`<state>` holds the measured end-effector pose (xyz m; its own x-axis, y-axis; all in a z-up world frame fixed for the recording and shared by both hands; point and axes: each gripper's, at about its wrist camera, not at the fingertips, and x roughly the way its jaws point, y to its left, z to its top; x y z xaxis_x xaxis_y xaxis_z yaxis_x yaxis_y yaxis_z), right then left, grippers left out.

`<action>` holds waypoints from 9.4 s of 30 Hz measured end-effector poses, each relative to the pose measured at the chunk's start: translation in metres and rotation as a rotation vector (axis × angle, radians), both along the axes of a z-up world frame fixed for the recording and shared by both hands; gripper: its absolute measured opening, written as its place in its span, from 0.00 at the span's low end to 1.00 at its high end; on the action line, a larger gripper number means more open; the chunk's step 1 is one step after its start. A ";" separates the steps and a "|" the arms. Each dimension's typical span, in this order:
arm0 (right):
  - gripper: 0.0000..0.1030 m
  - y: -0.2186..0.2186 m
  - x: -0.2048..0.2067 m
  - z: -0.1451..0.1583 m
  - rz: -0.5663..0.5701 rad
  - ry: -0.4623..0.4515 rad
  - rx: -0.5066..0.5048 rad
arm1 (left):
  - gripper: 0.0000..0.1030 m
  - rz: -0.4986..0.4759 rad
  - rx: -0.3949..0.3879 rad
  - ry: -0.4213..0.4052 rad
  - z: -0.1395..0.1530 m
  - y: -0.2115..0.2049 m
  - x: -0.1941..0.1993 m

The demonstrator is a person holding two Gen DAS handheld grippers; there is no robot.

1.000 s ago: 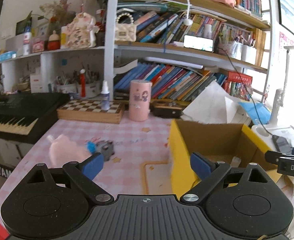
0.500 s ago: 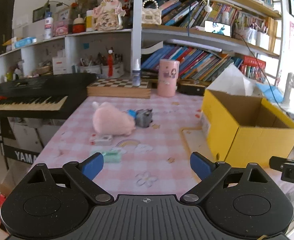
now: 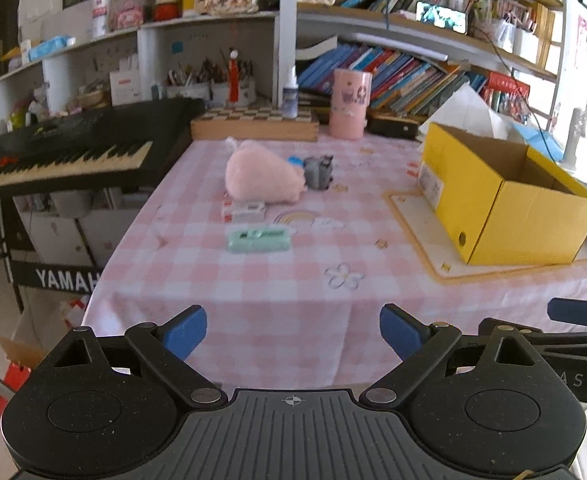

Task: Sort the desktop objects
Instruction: 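Withdraw both open tools from the box back over the table, then grasp the mint-green plastic toy with the left tool while the right tool approaches the white box, then grasp the small white cat-printed box with the right tool, then carry green toy with left tool while right tool carries white box to yellow box, then drop the green toy into the yellow box with left tool while right tool drops white box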

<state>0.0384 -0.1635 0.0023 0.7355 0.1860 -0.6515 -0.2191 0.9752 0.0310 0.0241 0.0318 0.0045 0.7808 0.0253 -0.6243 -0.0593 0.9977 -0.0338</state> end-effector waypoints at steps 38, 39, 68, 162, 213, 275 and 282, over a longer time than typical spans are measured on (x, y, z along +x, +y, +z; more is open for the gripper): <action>0.75 0.089 0.056 0.004 0.233 -0.015 -0.058 | 0.92 0.159 -0.077 0.005 -0.008 0.072 0.027; 0.75 0.090 0.063 0.004 0.232 -0.014 -0.056 | 0.92 0.161 -0.076 0.006 -0.008 0.073 0.032; 0.69 0.085 0.196 0.001 0.224 -0.026 -0.070 | 0.77 0.084 -0.039 0.148 -0.063 0.045 0.178; 0.53 0.011 -0.025 0.012 -0.051 0.002 0.049 | 0.68 -0.217 -0.146 -0.044 0.015 0.013 -0.020; 0.53 -0.204 0.046 0.040 -0.362 -0.094 0.045 | 0.68 -0.512 -0.076 -0.211 0.048 -0.197 0.104; 0.59 -0.183 0.320 0.019 0.226 0.225 -0.071 | 0.77 -0.335 0.077 -0.018 0.023 -0.248 0.210; 0.61 -0.186 0.305 0.038 0.202 0.125 -0.042 | 0.80 -0.255 0.055 -0.070 0.037 -0.221 0.190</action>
<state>0.3437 -0.3498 0.0404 0.5995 0.2918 -0.7453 -0.4068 0.9130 0.0302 0.2144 -0.1890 0.0415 0.8074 -0.1454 -0.5718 0.1948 0.9805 0.0257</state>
